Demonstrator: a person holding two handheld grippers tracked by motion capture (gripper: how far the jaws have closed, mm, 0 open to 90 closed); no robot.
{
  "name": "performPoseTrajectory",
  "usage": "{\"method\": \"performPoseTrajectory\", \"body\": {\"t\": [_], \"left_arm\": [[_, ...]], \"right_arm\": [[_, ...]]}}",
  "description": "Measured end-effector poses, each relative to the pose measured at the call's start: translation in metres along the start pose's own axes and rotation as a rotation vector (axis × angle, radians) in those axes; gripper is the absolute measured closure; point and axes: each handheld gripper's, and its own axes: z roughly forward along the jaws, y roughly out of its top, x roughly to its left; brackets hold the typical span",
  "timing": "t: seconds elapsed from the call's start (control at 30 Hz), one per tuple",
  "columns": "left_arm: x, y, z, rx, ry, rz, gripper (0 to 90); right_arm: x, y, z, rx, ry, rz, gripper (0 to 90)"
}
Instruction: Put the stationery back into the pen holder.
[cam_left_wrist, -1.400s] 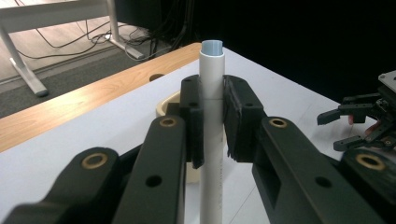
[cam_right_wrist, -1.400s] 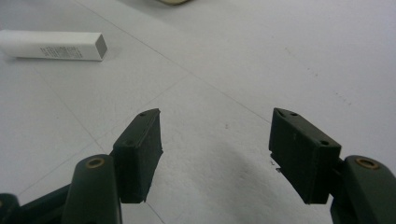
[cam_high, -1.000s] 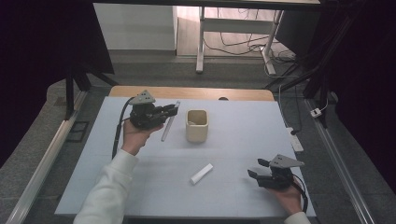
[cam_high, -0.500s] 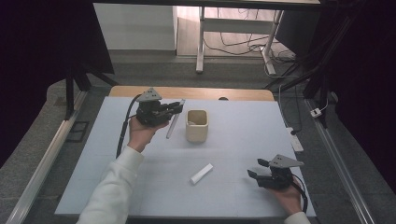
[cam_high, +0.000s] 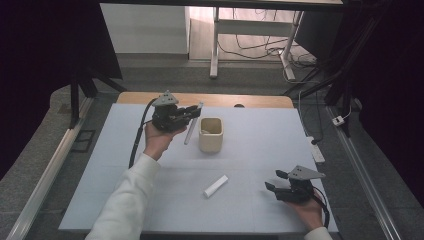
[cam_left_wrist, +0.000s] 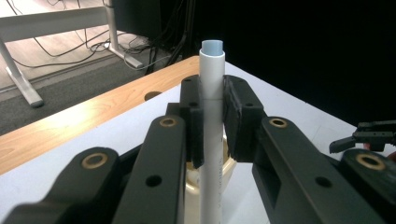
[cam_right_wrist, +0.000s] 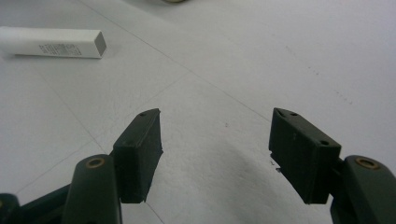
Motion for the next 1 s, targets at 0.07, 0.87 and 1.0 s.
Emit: {"method": "performPoseTrajectory", "body": {"t": [0.07, 0.87, 1.0], "left_arm": [[0.0, 0.001, 0.001, -0.005, 0.001, -0.004, 77.7], [0.0, 0.019, 0.019, -0.038, -0.009, -0.025, 77.7], [-0.001, 0.024, 0.024, -0.045, -0.014, -0.026, 77.8]], "right_arm": [[0.0, 0.0, 0.0, 0.0, 0.0, 0.0, 34.0], [0.0, 0.0, 0.001, 0.0, 0.0, 0.002, 34.1], [-0.001, 0.0, 0.001, 0.001, 0.0, 0.002, 34.1]]}}
